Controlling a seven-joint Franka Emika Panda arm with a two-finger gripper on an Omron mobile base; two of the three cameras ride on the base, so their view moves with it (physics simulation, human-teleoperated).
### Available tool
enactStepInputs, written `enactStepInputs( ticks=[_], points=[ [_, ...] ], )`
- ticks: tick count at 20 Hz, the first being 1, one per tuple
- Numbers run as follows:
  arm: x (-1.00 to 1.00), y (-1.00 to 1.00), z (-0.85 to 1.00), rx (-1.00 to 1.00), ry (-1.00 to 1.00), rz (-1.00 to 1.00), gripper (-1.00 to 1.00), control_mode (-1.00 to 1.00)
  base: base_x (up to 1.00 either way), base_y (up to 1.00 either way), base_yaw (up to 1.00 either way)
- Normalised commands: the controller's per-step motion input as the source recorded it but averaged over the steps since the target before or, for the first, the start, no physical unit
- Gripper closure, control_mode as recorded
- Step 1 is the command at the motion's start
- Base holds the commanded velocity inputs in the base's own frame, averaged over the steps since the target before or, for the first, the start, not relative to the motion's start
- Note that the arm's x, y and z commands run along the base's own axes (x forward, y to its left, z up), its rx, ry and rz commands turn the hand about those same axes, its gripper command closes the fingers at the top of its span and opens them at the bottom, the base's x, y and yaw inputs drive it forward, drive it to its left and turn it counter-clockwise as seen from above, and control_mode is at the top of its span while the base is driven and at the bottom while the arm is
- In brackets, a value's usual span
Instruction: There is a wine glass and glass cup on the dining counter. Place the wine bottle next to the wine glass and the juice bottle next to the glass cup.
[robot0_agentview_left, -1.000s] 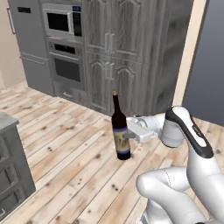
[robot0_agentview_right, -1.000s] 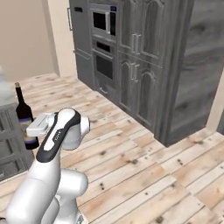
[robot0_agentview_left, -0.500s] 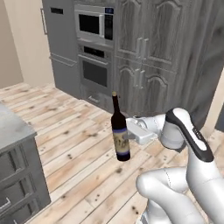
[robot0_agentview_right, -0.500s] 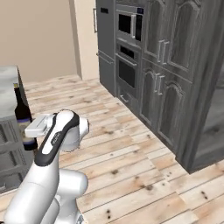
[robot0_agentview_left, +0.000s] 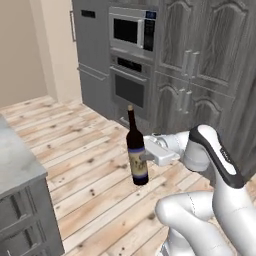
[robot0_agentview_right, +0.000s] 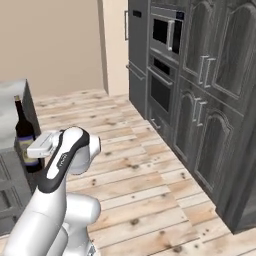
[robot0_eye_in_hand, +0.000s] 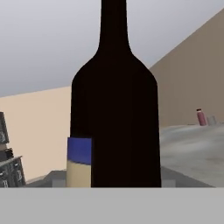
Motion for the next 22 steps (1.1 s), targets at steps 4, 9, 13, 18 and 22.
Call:
enactStepInputs(
  ticks=[4, 9, 13, 18, 22],
  points=[
    [0.00, 0.00, 0.00, 0.00, 0.00, 0.00, 1.00, 1.00, 0.84, -0.26, 0.18],
    [0.00, 0.00, 0.00, 0.00, 0.00, 0.00, 1.00, 1.00, 0.83, -0.28, 0.16],
    [0.00, 0.00, 0.00, 0.00, 0.00, 0.00, 1.00, 1.00, 0.85, -0.21, 0.21],
    [0.00, 0.00, 0.00, 0.00, 0.00, 0.00, 1.00, 1.00, 0.82, -0.09, 0.36],
    [0.00, 0.00, 0.00, 0.00, 0.00, 0.00, 1.00, 1.00, 0.81, -0.07, 0.39]
  ],
)
